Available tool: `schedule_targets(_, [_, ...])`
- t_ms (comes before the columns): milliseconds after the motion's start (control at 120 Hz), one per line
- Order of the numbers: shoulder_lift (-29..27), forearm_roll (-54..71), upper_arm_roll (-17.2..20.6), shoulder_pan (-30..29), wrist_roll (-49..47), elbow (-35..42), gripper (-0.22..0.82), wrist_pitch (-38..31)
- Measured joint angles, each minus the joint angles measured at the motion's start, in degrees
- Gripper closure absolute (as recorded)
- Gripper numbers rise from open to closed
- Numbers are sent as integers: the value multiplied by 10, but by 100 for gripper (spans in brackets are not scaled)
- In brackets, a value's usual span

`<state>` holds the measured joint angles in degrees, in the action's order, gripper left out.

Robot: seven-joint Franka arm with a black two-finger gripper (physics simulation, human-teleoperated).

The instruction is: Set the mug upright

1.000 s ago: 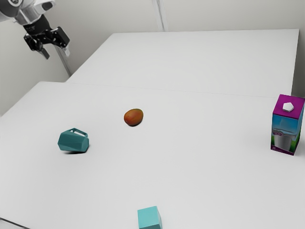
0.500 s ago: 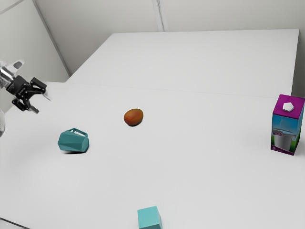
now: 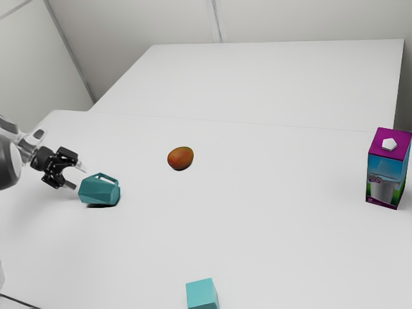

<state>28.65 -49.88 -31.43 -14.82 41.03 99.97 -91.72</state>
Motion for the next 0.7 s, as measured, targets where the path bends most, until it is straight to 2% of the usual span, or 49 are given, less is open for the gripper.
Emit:
schedule_targets(600, [-19, -76, 8, 12, 113, 71, 2, 6])
schedule_targets(700, [-25, -79, 10, 14, 124, 78, 7, 4])
